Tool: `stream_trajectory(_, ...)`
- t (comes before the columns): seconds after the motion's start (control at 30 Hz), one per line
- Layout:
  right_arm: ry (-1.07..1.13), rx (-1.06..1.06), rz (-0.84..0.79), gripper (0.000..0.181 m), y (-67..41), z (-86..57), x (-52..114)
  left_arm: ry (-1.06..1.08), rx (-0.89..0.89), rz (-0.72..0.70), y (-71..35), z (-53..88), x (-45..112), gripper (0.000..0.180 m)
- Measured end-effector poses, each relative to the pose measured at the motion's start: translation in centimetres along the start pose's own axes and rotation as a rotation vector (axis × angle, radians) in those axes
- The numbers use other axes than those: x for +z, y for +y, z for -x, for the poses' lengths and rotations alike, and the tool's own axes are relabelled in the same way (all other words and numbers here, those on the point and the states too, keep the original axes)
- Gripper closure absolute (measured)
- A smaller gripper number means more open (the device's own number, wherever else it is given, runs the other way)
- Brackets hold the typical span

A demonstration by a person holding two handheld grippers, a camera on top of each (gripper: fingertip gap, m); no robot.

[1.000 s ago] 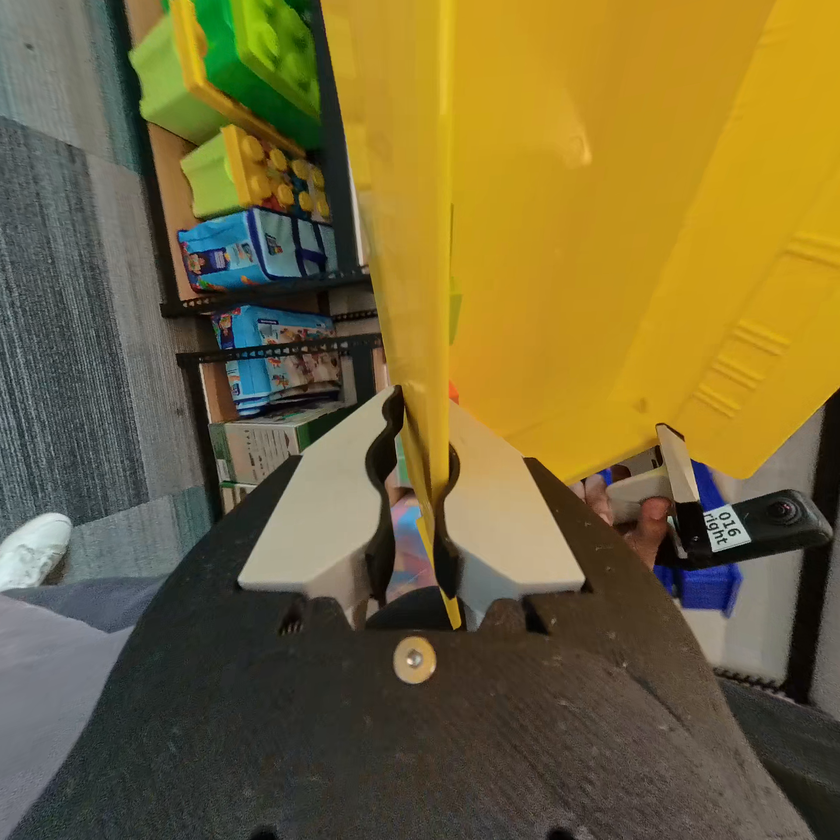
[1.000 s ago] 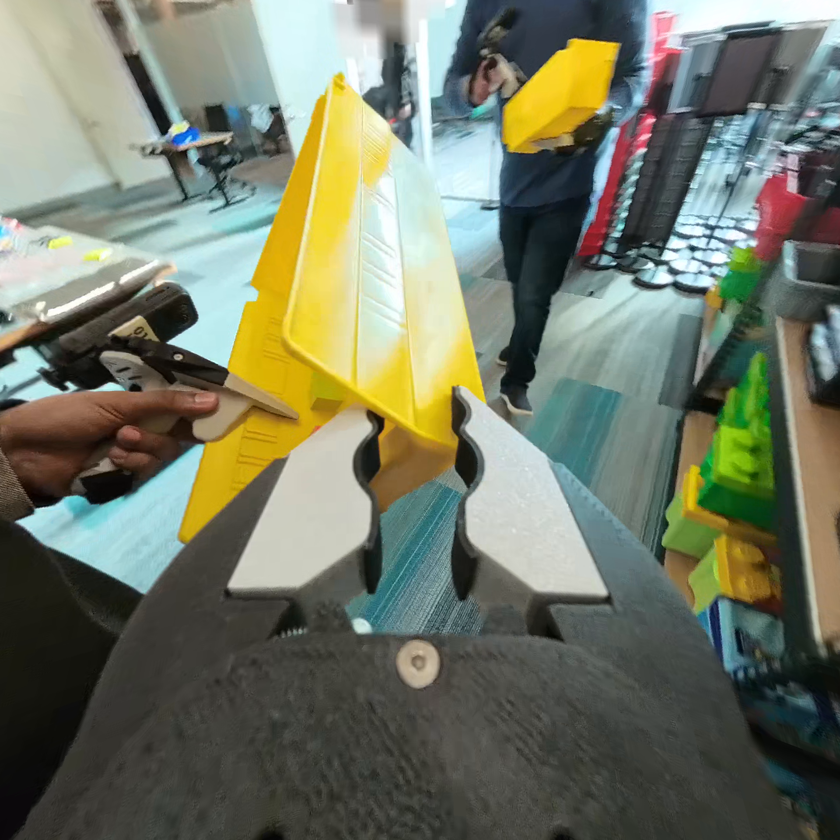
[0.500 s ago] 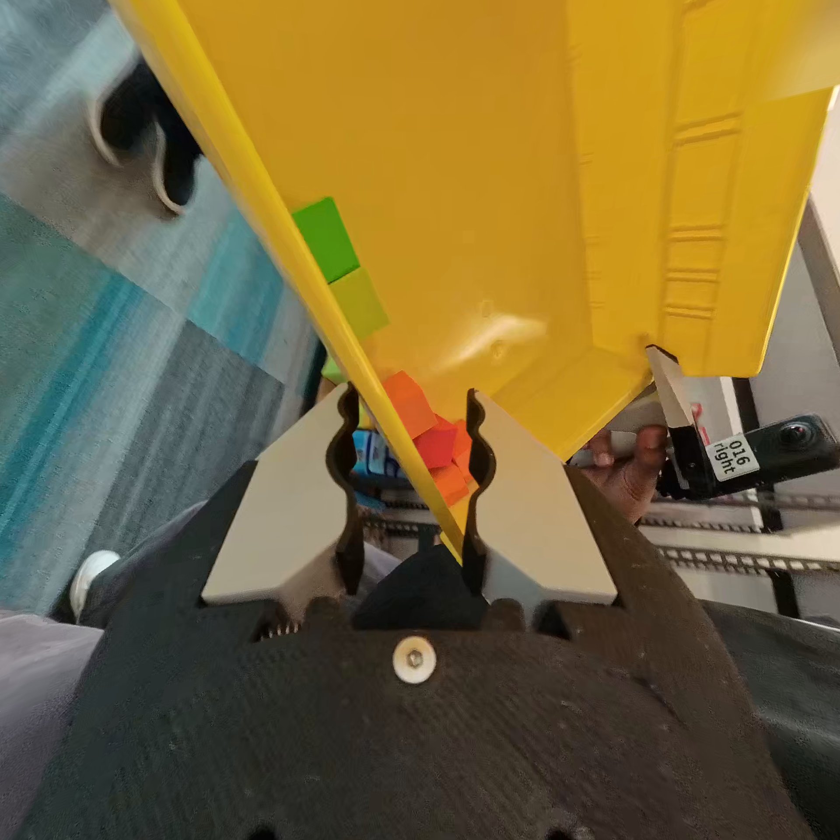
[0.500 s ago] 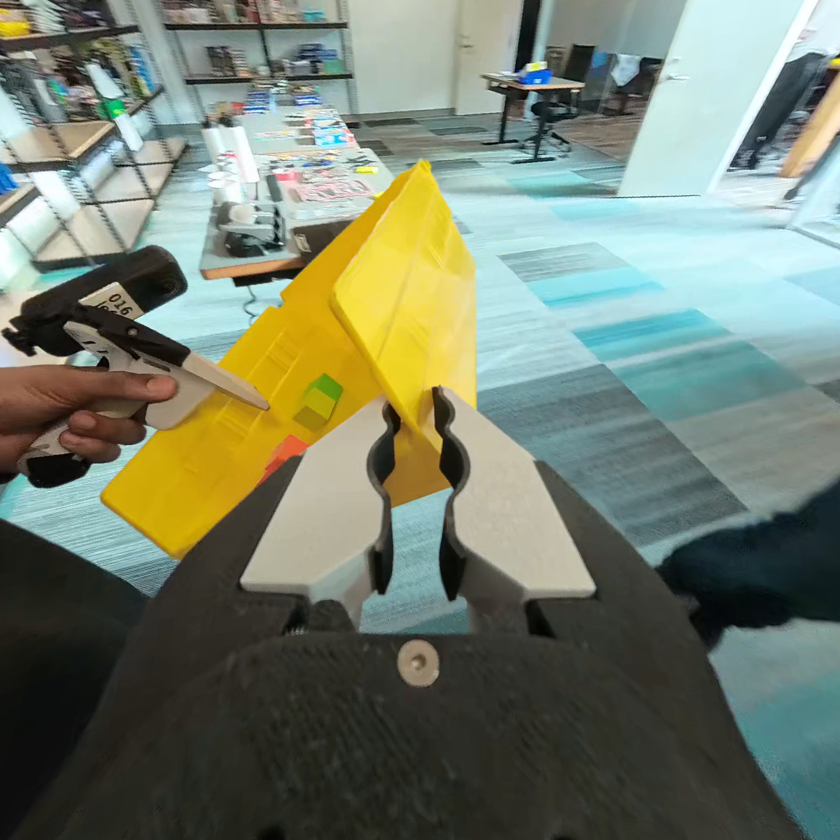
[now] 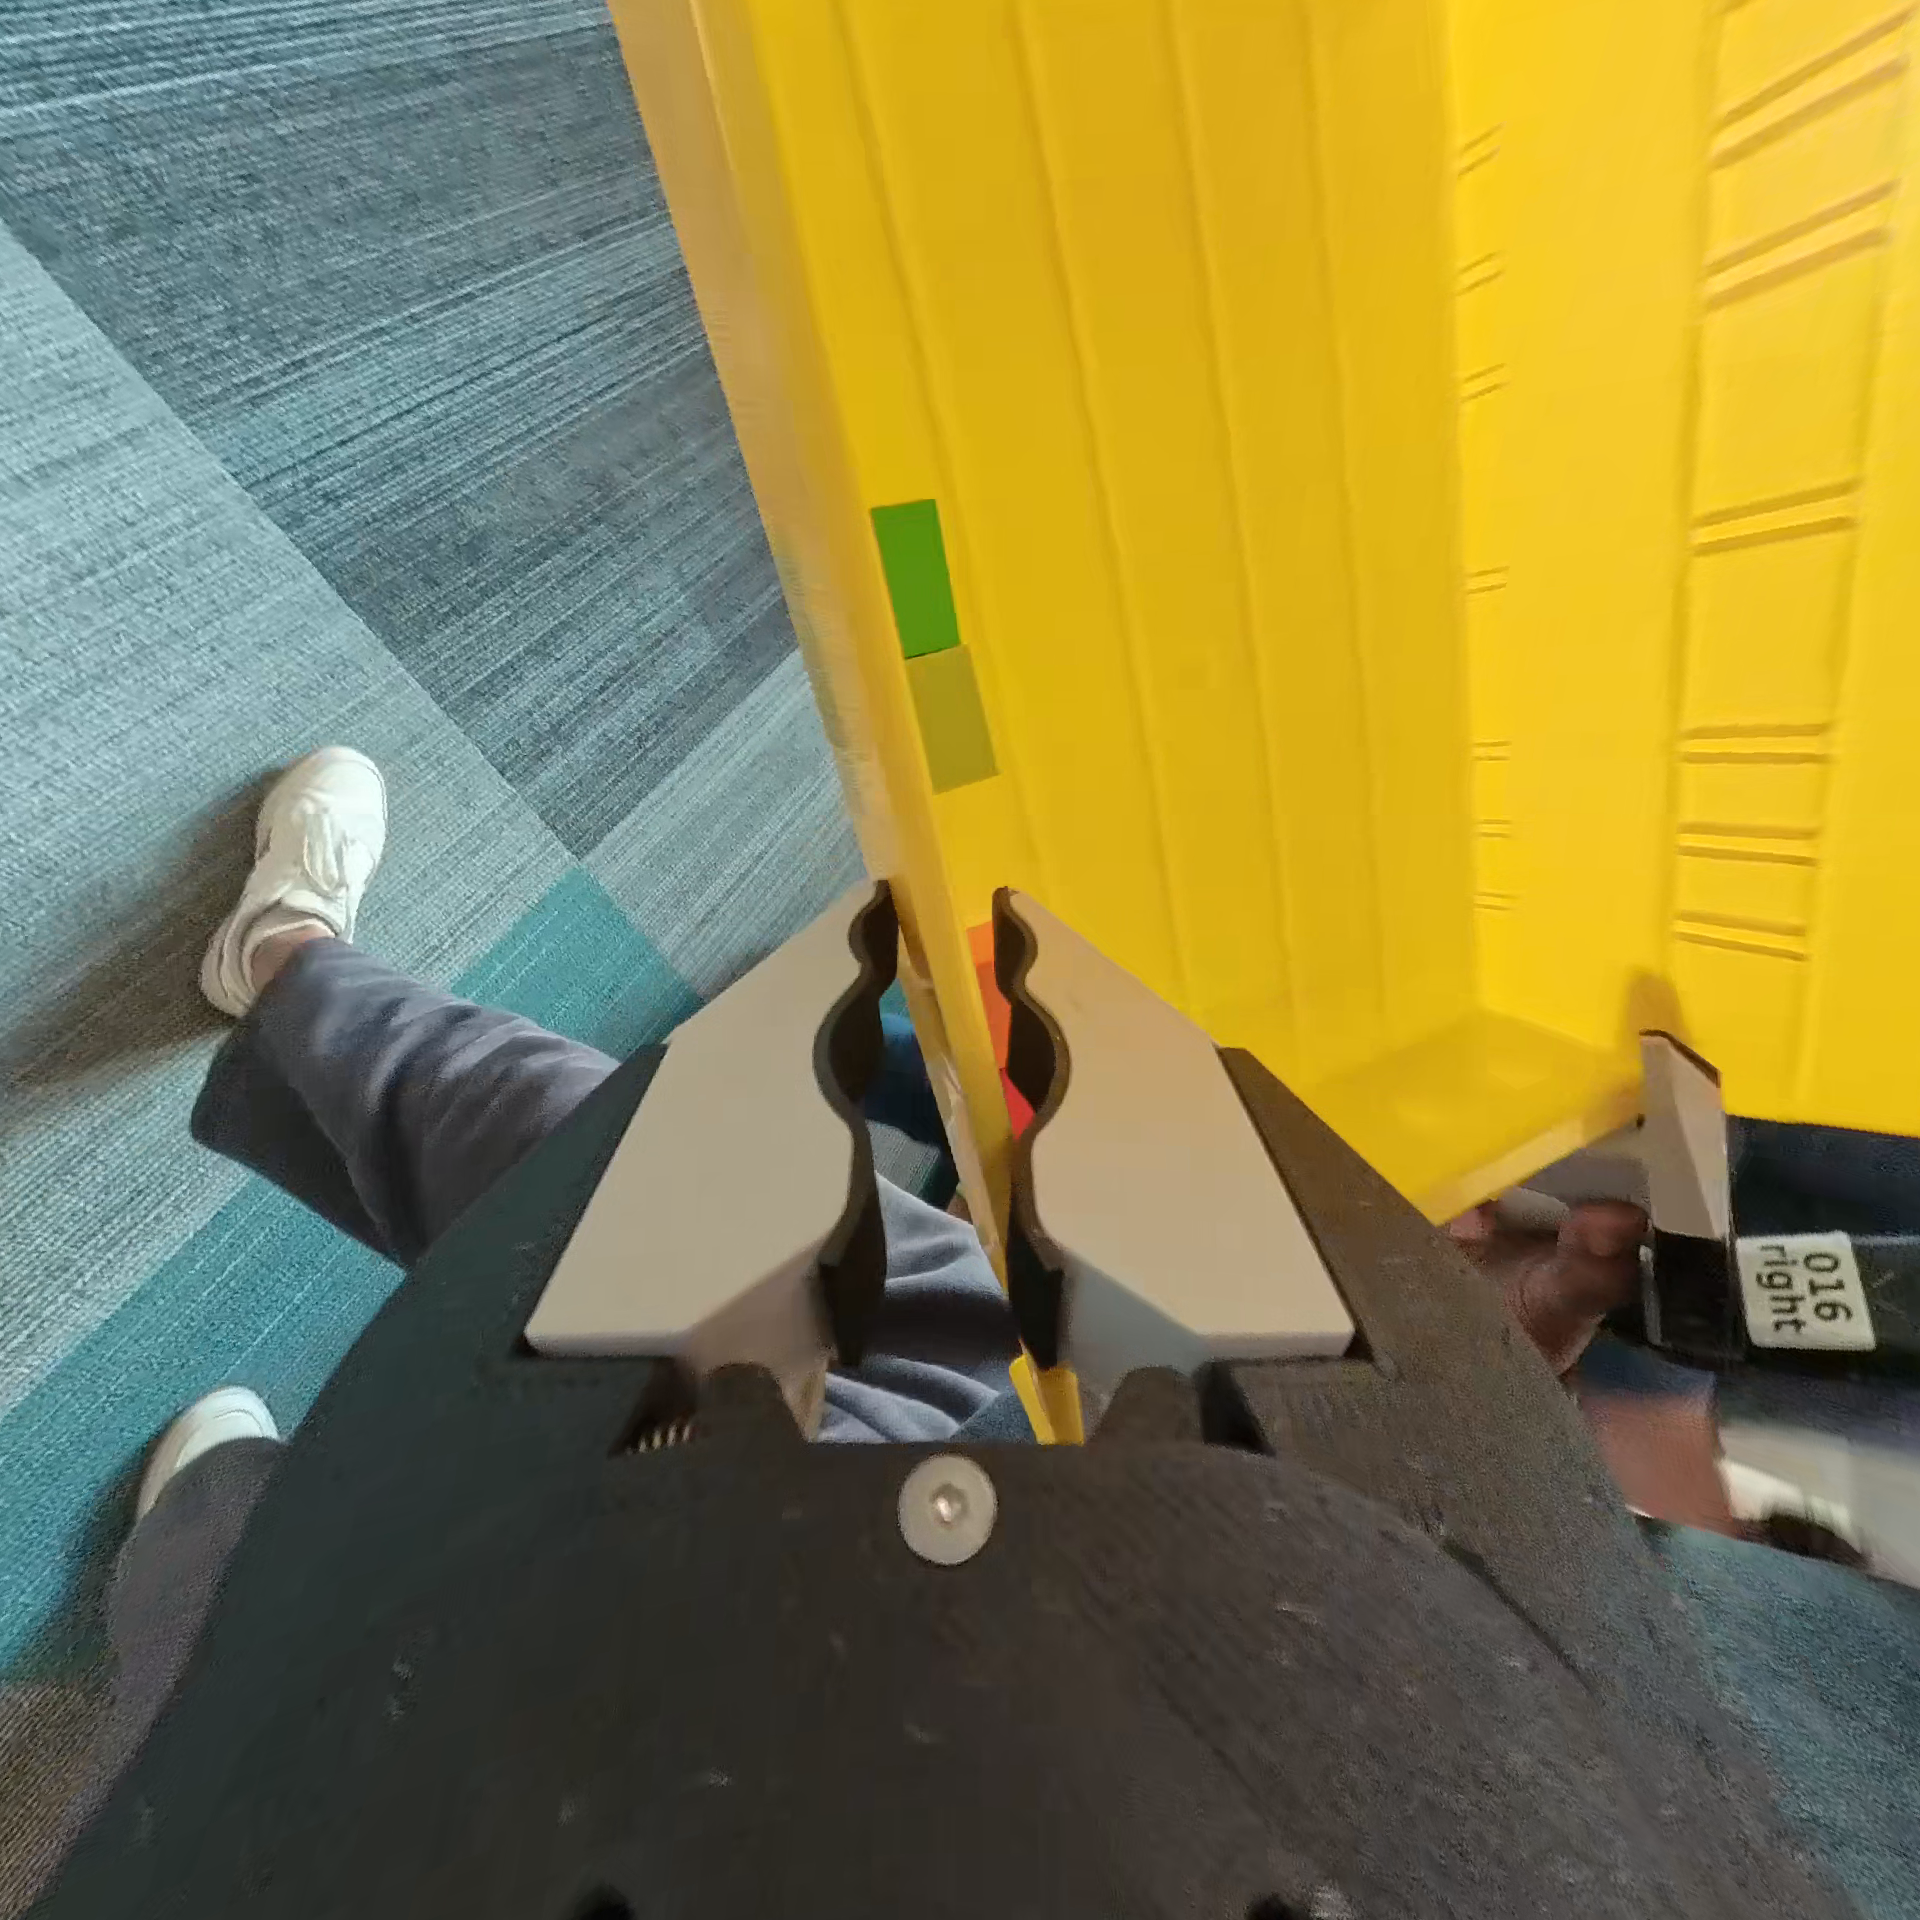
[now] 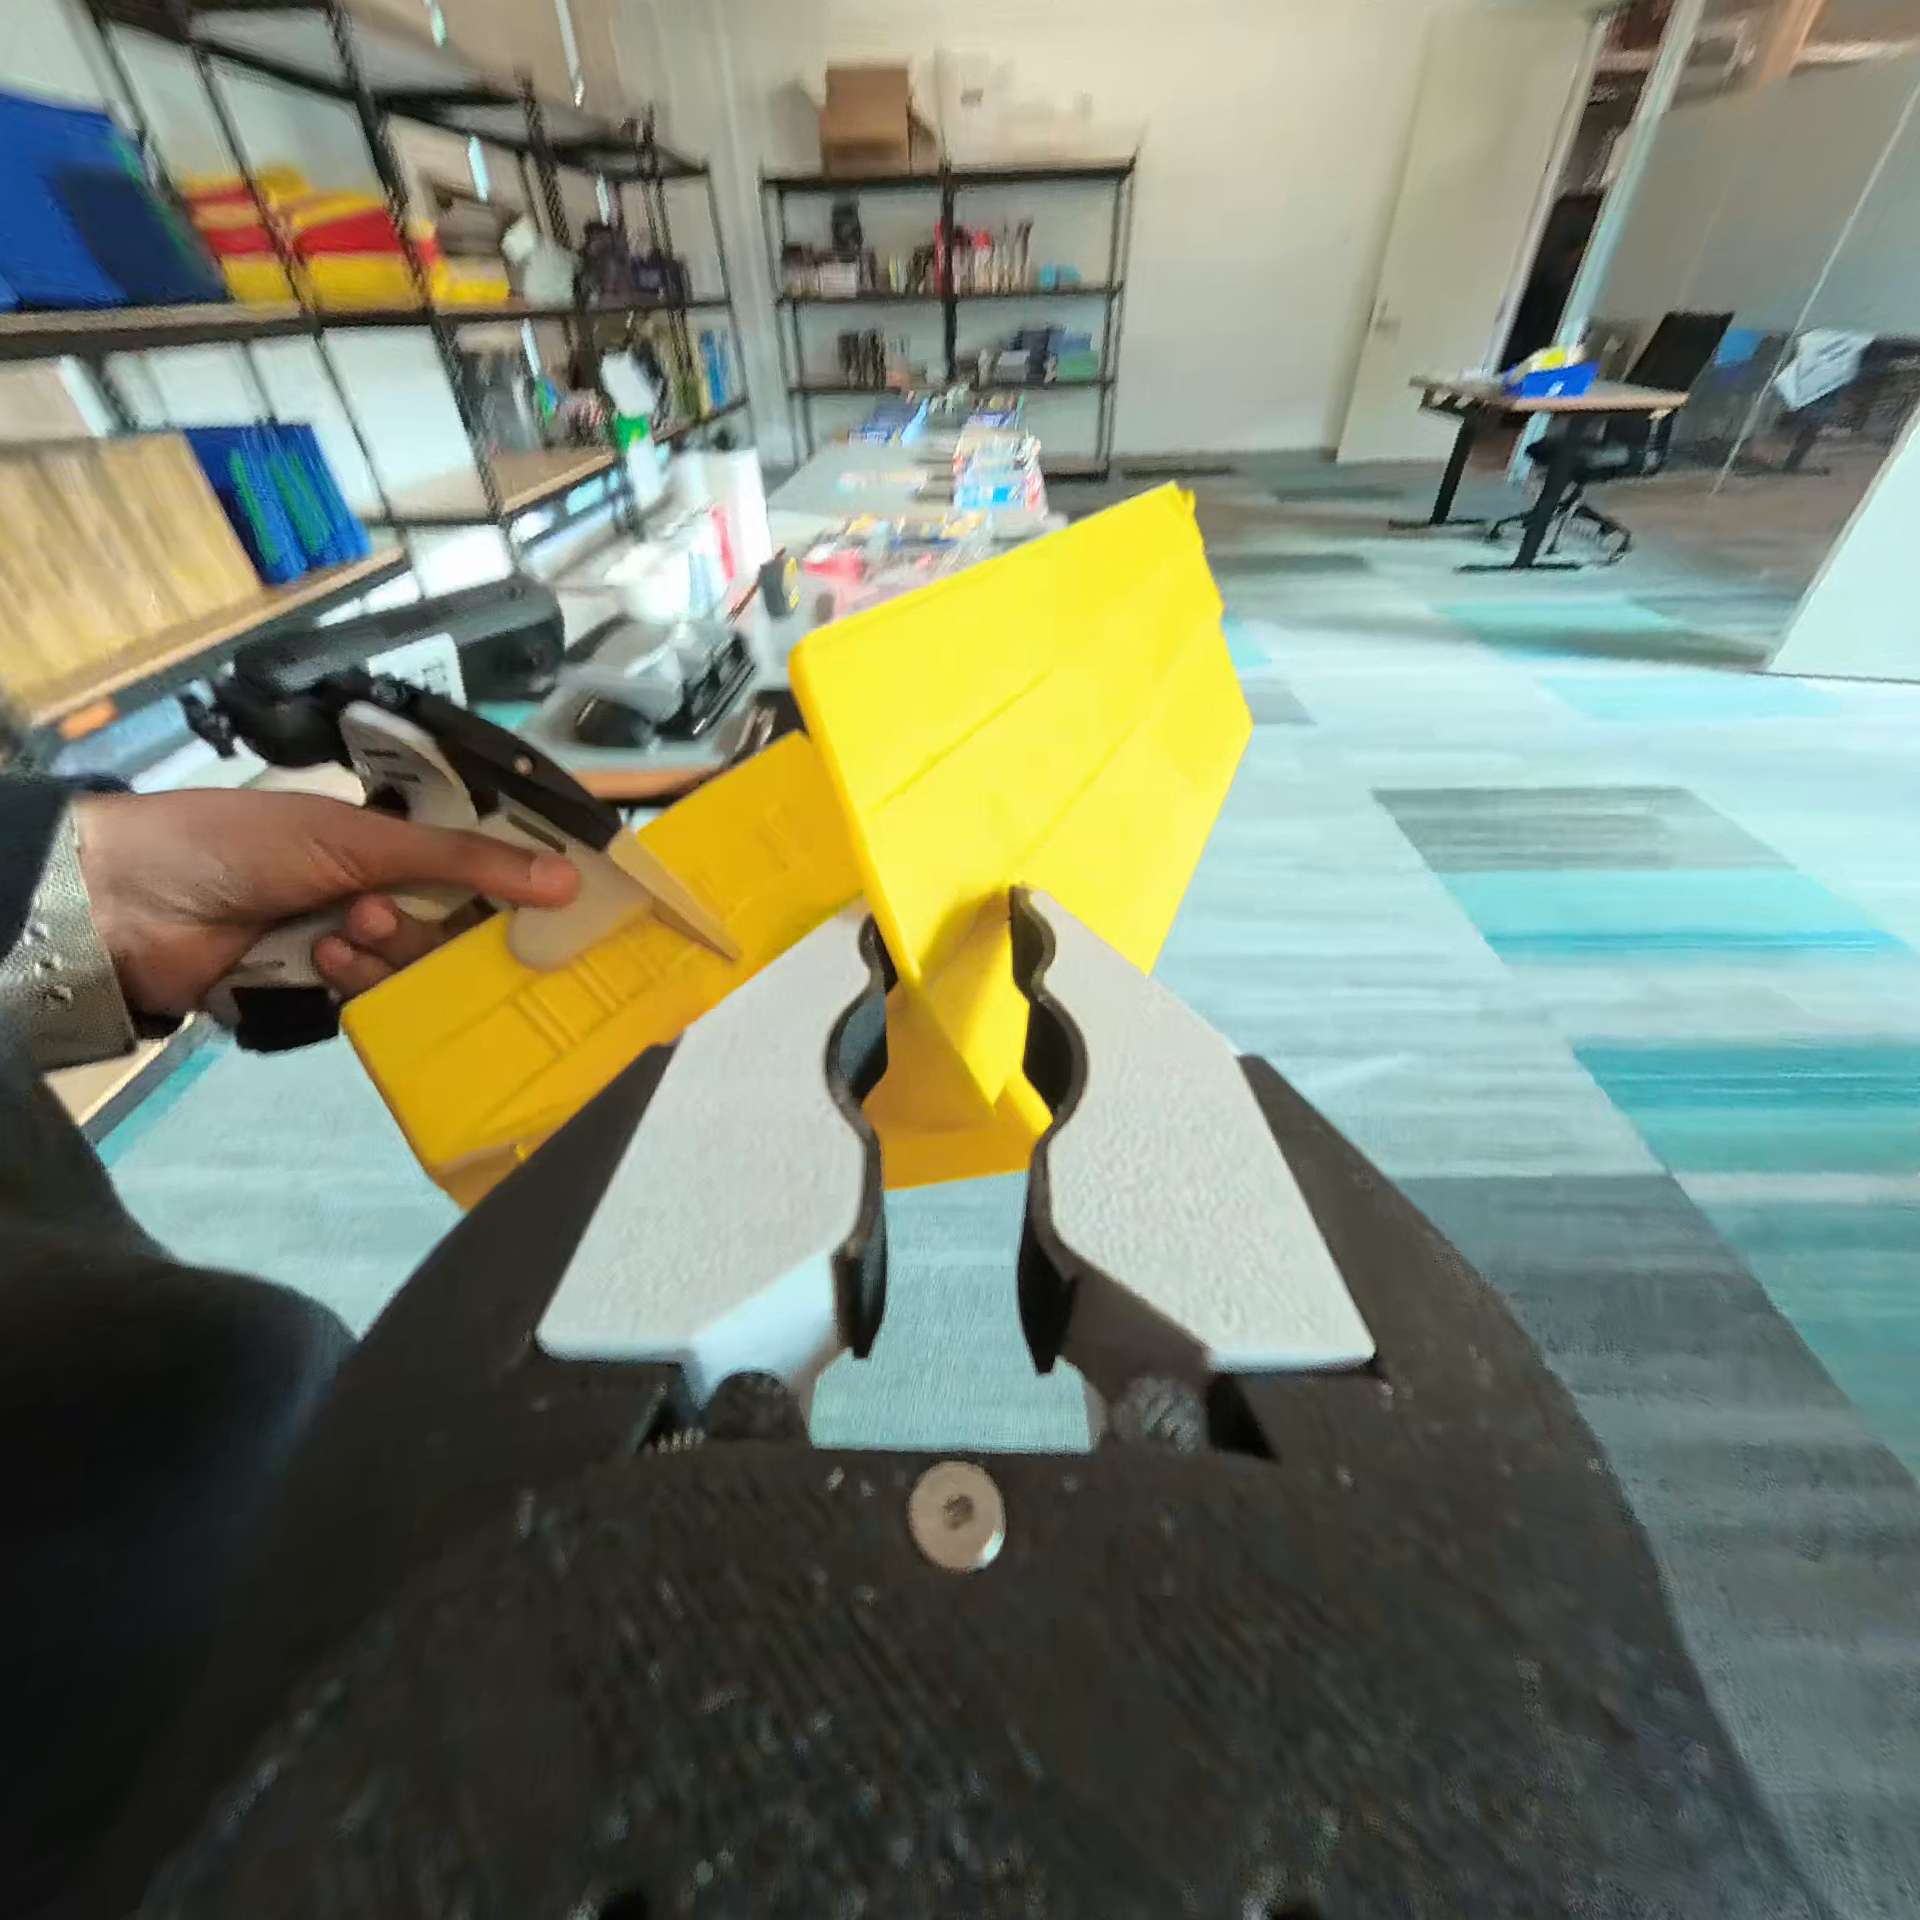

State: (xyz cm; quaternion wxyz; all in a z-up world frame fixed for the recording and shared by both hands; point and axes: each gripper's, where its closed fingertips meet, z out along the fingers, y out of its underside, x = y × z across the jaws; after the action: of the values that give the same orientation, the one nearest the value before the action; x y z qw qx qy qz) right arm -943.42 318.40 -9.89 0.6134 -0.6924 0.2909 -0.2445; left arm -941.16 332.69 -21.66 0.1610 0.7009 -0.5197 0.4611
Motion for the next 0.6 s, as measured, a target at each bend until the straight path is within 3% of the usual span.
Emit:
stream_trajectory(0.13, -0.005, 0.047, -0.003, 0.158, -5.0, -10.5, 8.3, 0.014, -0.004, 0.033, -11.8, -3.6, 6.6, 0.169)
stream_trajectory(0.27, -0.097, -0.136, 0.073, 0.146, -7.8, -18.4, 16.3, 0.068, -0.047, -0.025, -22.6, -5.0, 13.0, 0.179)
stream_trajectory(0.43, 0.015, -0.337, 0.159, 0.143, -8.0, -29.0, 27.5, 0.087, -0.117, -0.034, -33.1, -3.9, 22.5, 0.179)
stream_trajectory(0.5, 0.066, -0.446, 0.210, 0.148, -7.0, -34.0, 32.2, 0.080, -0.140, -0.017, -37.6, -2.8, 26.6, 0.177)
stream_trajectory(0.57, 0.130, -0.543, 0.250, 0.172, -6.1, -39.8, 37.0, 0.046, -0.154, -0.005, -43.1, -1.1, 30.8, 0.177)
stream_trajectory(0.6, 0.150, -0.592, 0.274, 0.175, -5.8, -42.7, 39.5, 0.037, -0.157, -0.006, -46.1, -0.4, 32.8, 0.177)
